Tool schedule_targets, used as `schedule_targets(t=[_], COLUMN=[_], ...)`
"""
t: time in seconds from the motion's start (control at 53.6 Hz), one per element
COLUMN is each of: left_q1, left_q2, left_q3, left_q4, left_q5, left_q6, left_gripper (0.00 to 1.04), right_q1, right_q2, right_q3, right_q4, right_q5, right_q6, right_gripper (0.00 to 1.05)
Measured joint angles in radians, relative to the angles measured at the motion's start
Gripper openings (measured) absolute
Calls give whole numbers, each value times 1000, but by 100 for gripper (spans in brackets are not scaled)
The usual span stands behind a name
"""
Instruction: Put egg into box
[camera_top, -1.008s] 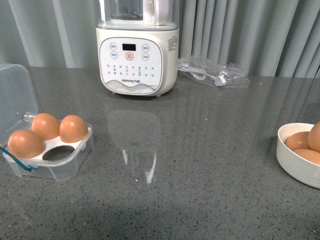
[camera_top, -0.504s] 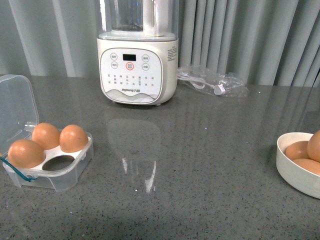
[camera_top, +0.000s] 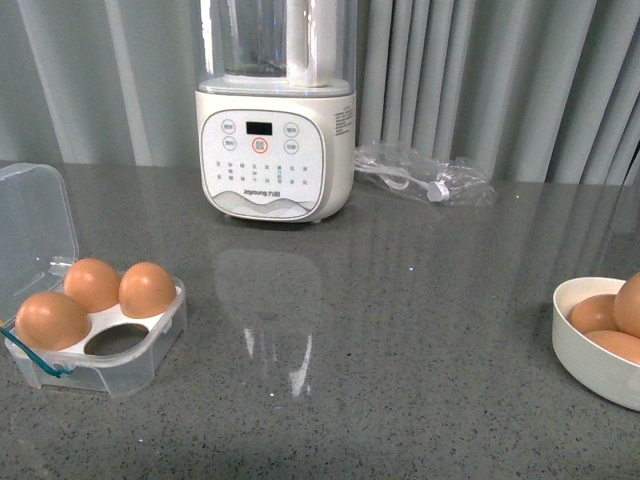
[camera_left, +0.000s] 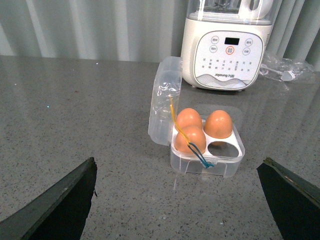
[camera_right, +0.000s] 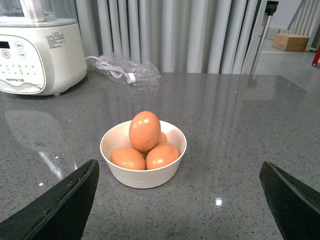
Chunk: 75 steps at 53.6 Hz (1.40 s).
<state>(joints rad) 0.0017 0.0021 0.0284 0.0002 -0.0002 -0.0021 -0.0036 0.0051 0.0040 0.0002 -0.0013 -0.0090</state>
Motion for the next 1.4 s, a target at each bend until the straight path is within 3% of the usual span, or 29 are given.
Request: schedule_targets(t=[0.093, 0.149, 0.355, 0.56, 0.97, 1.4], left_q1=[0, 0, 0, 0, 0, 0], left_q2=[0, 0, 0, 0, 0, 0], left_q3=[0, 0, 0, 0, 0, 0], left_q4=[0, 0, 0, 0, 0, 0], left_q5=[0, 1, 0, 0, 0, 0], left_q6=[0, 0, 0, 0, 0, 0], left_gripper=[98, 98, 98, 98, 98, 98], right_q1=[-19, -33, -97, -95, -44, -4], right_q2=[99, 167, 562, 962, 1386, 1479], right_q3=[65, 89, 236, 411, 664, 642], right_q4=[-134, -122, 212, 418, 390, 401], right_q5=[-56, -80, -114, -110, -171, -237], right_q6=[-14, -21, -60, -70, 7, -19], right_gripper=[97, 97, 97, 97, 97, 97])
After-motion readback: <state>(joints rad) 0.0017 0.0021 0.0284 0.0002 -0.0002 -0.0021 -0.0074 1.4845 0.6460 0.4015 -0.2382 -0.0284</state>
